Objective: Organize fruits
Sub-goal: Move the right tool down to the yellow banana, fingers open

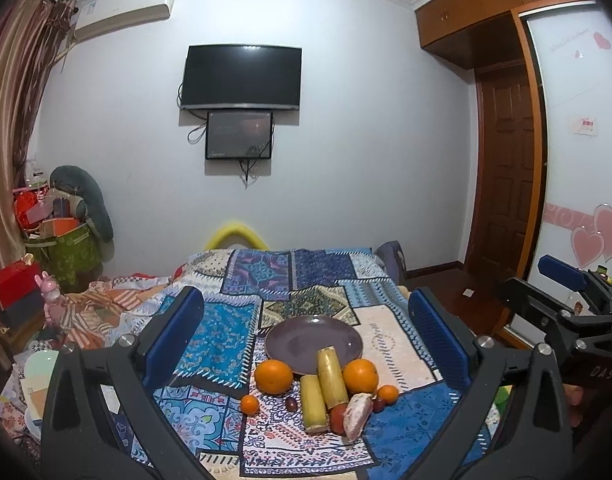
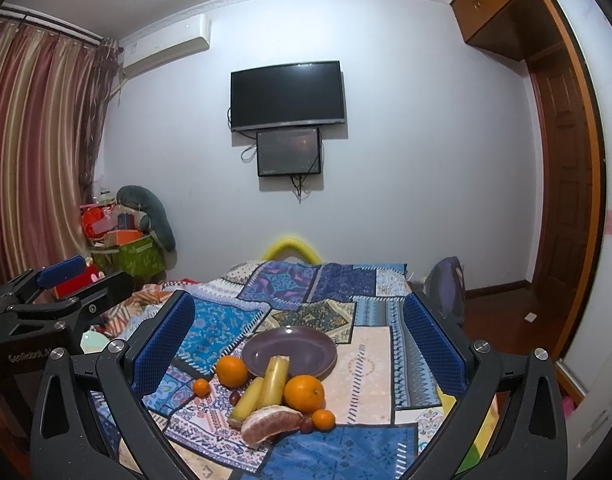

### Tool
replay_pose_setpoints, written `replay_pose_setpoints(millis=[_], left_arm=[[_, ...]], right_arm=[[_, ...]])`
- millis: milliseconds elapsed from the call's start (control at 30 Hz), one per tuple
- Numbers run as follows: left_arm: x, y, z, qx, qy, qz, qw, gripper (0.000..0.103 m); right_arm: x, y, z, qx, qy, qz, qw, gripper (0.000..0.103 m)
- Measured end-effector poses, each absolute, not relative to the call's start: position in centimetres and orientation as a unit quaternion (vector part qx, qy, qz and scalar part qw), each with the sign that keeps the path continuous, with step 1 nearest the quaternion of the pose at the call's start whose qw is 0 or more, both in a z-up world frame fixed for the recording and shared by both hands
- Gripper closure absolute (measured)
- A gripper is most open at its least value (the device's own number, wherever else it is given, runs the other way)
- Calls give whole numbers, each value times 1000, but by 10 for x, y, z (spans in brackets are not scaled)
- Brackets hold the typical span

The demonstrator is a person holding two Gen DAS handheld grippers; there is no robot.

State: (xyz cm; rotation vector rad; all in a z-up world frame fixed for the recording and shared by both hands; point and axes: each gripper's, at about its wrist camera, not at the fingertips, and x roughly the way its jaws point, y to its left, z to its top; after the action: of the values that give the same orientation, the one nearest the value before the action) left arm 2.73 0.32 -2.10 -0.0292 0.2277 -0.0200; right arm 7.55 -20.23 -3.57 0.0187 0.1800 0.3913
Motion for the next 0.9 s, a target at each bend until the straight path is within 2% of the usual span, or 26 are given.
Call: replay_pose_setpoints(millis=[100, 133, 233, 433, 500, 567, 767, 867, 900], left_arm=[[39, 8, -29, -11, 129, -5, 992, 2], [44, 10, -32, -10, 136, -6, 991, 6], [59, 15, -45, 1, 164, 0, 986, 19], [90, 26, -74, 16, 213, 14, 977, 24], [101, 32, -82, 15, 226, 18, 974, 25], [111, 39, -89, 9, 238, 15, 971, 33], [138, 55, -105, 14, 264, 11, 964, 34], [152, 57, -113, 16, 279, 9, 960, 34], [159, 59, -118, 14, 289, 10, 957, 34]], right_arm=[[87, -201, -45, 5, 107, 201, 974, 0], [92, -199, -49, 2, 114, 202, 973, 1], [105, -194, -60, -14, 137, 202, 970, 9], [131, -187, -83, -30, 188, 215, 958, 22], [140, -185, -89, -32, 206, 222, 953, 33], [149, -183, -95, -31, 223, 231, 947, 35], [177, -173, -109, -27, 269, 248, 930, 36], [189, -165, -113, -35, 276, 256, 926, 42], [193, -162, -115, -36, 279, 258, 924, 49]])
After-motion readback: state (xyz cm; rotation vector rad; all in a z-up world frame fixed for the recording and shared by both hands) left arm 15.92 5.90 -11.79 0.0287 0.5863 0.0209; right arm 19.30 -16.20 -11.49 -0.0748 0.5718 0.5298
